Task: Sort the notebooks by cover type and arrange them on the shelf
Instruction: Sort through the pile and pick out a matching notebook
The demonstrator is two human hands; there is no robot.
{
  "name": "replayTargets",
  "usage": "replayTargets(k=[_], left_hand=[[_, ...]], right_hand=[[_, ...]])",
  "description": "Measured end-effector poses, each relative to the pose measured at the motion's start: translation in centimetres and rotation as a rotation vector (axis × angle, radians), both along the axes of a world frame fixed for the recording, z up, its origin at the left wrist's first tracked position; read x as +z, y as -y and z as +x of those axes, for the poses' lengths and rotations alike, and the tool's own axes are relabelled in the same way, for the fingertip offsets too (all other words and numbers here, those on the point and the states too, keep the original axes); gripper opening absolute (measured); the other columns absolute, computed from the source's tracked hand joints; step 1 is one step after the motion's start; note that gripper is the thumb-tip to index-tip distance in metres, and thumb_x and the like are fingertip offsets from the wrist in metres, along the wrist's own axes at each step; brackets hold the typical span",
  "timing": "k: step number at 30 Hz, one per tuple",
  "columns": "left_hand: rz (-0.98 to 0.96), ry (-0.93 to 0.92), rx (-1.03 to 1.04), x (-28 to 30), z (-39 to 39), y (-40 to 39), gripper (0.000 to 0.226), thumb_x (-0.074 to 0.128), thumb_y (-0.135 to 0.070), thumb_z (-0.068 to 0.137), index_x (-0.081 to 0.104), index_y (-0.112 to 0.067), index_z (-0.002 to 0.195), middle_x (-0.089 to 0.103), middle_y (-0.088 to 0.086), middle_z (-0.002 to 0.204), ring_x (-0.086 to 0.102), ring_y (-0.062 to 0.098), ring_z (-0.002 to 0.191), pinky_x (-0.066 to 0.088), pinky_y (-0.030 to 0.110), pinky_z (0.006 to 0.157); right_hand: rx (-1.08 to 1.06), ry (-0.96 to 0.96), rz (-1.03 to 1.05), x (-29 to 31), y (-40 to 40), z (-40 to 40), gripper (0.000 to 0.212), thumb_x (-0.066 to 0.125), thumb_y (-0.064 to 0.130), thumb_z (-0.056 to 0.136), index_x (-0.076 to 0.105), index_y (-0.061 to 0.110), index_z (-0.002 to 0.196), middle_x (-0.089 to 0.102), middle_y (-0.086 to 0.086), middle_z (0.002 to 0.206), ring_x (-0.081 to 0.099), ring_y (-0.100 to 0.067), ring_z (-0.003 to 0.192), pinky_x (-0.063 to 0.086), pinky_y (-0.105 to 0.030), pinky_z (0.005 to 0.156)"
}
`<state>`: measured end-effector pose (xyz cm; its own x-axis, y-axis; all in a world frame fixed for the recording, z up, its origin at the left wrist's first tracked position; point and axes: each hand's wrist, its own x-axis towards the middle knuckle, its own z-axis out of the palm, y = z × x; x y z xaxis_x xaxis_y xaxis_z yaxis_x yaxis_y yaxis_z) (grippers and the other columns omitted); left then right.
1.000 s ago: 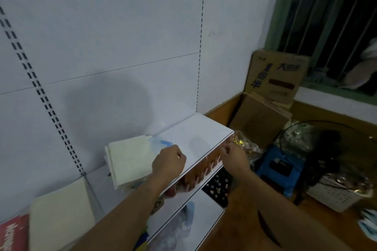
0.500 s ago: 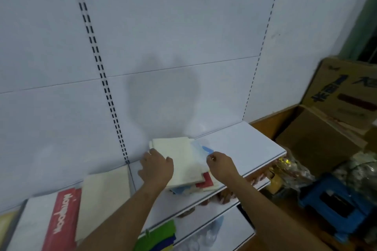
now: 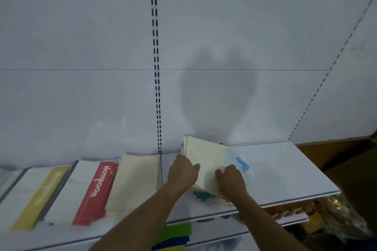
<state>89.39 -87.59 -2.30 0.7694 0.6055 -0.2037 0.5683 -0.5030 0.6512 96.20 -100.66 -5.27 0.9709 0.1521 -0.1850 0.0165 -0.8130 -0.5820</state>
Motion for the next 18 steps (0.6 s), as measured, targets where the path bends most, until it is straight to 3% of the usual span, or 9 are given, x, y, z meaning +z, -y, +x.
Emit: replayTargets(k=[3, 7, 12, 15, 18], left_hand=[[-0.147, 0.056, -0.018, 1.0, 0.0, 1.2, 0.056, 0.056, -0.036, 0.093, 0.035, -0.001, 0.132, 0.05, 0.015, 0.131, 0.054, 0.028, 0.116, 0.045, 0.03, 0.088], [-0.375, 0.25, 0.023, 2.0, -1.5, 2.0, 0.04, 0.053, -0.031, 0.096, 0.041, -0.008, 0.125, 0.054, 0.009, 0.125, 0.054, 0.017, 0.103, 0.046, 0.026, 0.083], [-0.415, 0.469, 0.154, 1.9, -4.6, 2.1, 0.028, 0.058, -0.027, 0.094, 0.042, -0.015, 0.113, 0.057, 0.0, 0.11, 0.058, 0.011, 0.096, 0.05, 0.024, 0.079], [-0.373, 0.528, 0.302, 1.9, -7.4, 0.8, 0.03, 0.063, -0.023, 0.091, 0.04, -0.012, 0.108, 0.057, -0.002, 0.099, 0.058, 0.007, 0.085, 0.048, 0.015, 0.064], [-0.307, 0.51, 0.404, 1.5, -10.6, -1.7, 0.034, 0.067, -0.023, 0.088, 0.042, -0.012, 0.108, 0.059, 0.001, 0.101, 0.06, 0.015, 0.091, 0.05, 0.023, 0.07]], right_hand=[[0.013, 0.06, 0.026, 0.3, 0.8, 0.1, 0.036, 0.039, 0.036, 0.097, 0.051, 0.005, 0.112, 0.061, -0.012, 0.111, 0.059, -0.024, 0.096, 0.045, -0.032, 0.086], [-0.041, 0.121, 0.282, 1.8, 2.0, 0.9, 0.027, 0.04, 0.029, 0.097, 0.051, 0.007, 0.086, 0.062, -0.013, 0.09, 0.055, -0.024, 0.075, 0.043, -0.034, 0.071], [0.083, -0.007, 0.527, 3.5, -0.8, 0.7, 0.029, 0.047, 0.036, 0.096, 0.041, 0.011, 0.109, 0.054, -0.007, 0.099, 0.053, -0.024, 0.089, 0.042, -0.035, 0.082], [0.198, -0.073, 0.583, 3.6, -3.6, -1.2, 0.04, 0.055, 0.029, 0.093, 0.04, 0.008, 0.123, 0.051, -0.006, 0.106, 0.05, -0.022, 0.092, 0.039, -0.031, 0.083], [0.319, -0.118, 0.603, 3.1, -6.2, -3.8, 0.04, 0.06, 0.018, 0.09, 0.042, 0.007, 0.123, 0.054, -0.008, 0.109, 0.051, -0.02, 0.092, 0.038, -0.028, 0.078]])
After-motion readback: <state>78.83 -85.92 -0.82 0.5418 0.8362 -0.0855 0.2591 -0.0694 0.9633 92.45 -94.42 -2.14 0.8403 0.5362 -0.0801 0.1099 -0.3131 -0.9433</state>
